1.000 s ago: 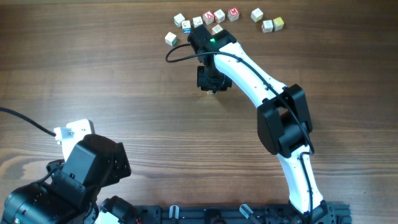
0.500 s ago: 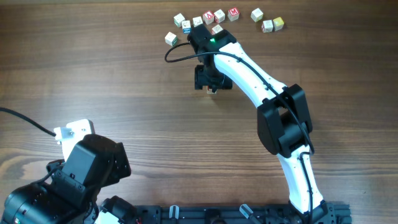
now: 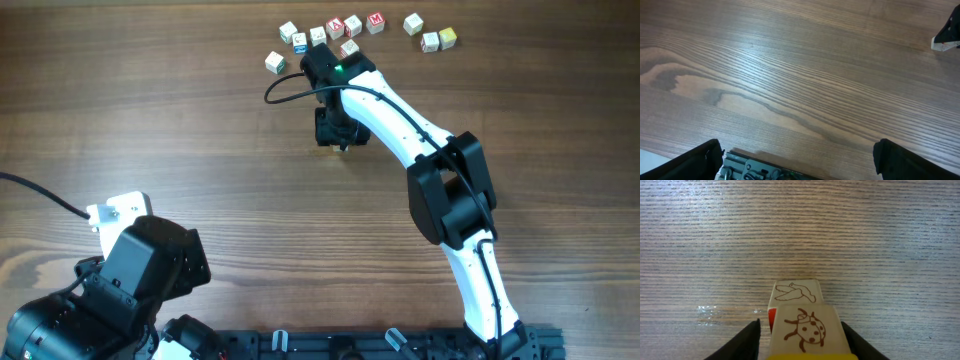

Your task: Form a tower

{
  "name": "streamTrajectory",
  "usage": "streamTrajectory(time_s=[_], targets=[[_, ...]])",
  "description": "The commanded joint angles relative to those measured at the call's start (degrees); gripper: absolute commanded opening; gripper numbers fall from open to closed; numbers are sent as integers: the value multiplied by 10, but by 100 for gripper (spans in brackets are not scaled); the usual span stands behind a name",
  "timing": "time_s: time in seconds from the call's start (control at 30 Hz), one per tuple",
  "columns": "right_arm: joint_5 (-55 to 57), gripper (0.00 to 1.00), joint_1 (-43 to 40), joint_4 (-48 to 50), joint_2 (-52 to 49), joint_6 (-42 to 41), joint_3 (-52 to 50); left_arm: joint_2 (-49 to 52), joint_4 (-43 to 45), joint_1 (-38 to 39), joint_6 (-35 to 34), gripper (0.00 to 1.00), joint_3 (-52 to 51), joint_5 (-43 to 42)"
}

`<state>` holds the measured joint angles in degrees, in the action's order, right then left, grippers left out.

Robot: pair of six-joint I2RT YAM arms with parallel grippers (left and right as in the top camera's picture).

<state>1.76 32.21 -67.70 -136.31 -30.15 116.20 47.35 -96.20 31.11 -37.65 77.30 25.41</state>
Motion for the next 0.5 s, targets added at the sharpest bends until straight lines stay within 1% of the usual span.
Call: streamTrajectory(time_s=[0.0, 0.13, 0.17, 0.27, 0.47], targets=[[15, 47, 3, 1, -11, 2, -2, 0, 1, -3, -5, 100, 0, 1], [15, 47, 2, -12, -10, 2, 3, 0, 1, -3, -6, 100, 0, 1], [15, 48, 2, -14, -10, 3, 6, 0, 1, -3, -5, 100, 0, 1], [14, 56, 2, -24, -10, 16, 20, 0, 1, -3, -5, 100, 0, 1], [15, 55, 1, -35, -10, 17, 44, 0, 1, -3, -5, 100, 0, 1]])
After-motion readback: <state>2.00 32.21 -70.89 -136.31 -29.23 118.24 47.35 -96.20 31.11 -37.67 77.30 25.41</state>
